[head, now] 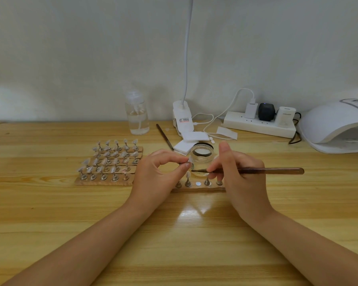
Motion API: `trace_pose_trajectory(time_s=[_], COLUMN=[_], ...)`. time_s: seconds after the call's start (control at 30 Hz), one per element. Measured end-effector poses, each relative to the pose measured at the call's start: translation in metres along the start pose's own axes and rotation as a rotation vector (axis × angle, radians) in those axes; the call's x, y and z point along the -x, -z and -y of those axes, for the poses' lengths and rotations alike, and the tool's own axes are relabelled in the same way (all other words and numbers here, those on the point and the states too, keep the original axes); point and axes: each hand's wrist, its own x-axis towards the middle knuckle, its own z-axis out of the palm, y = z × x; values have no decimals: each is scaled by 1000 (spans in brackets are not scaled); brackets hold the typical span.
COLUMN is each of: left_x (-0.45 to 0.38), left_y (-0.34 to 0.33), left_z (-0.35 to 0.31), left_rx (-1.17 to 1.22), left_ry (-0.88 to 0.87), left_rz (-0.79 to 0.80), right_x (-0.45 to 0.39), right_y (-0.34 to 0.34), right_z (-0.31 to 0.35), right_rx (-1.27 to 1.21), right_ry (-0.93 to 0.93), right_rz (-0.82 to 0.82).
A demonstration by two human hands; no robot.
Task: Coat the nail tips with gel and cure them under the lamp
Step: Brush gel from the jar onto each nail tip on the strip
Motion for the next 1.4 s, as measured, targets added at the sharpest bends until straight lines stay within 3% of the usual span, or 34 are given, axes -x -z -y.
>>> trace_pose_trajectory(time_s=[0.2, 0.83, 1.4], left_x=[0, 0, 2], left_y=[1, 1, 0], left_z=[-1, 3, -5], left_rx=[-2, 19, -12], left_ry=[-15, 26, 14], left_rz=[21, -10, -1], right_x=[-3, 1, -1], right_y=[1, -3, -3], right_z=[-2, 1, 0], right_rx=[-19, -79, 77], right_ry=[40, -25, 63], right_rz=[-70, -28, 25])
